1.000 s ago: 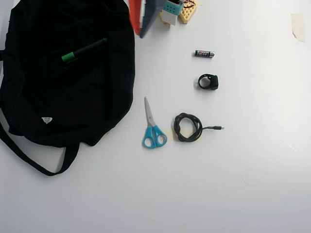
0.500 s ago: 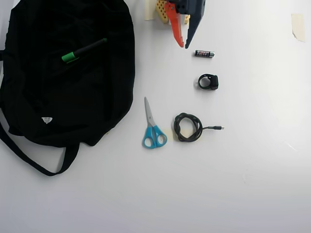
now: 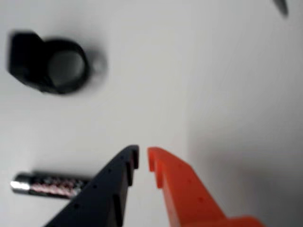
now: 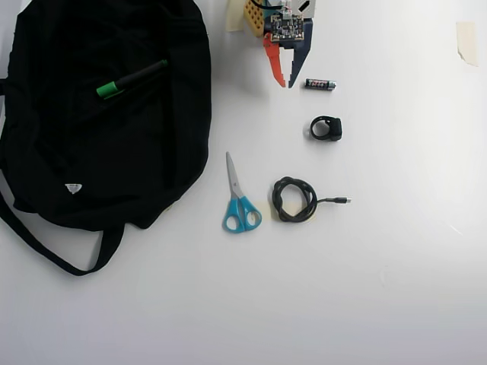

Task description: Put the green marker into the black bag

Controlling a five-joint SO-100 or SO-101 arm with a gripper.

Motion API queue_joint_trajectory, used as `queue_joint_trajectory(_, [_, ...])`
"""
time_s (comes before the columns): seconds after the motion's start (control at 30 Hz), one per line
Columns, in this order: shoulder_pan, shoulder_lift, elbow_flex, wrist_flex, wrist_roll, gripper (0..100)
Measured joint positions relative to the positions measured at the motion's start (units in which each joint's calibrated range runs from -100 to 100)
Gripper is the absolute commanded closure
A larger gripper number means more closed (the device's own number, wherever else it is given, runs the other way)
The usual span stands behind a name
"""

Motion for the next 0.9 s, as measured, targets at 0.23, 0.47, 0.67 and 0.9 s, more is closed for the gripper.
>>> queue_joint_trajectory(0.23, [0.0,-0.1,1.0,4.3,0.3,98])
queue_joint_trajectory(0.47, [0.0,-0.1,1.2,4.3,0.3,98])
queue_joint_trajectory(0.67, [0.0,-0.1,1.2,4.3,0.3,98])
queue_joint_trajectory(0.9, [0.0,-0.1,1.2,4.3,0.3,98])
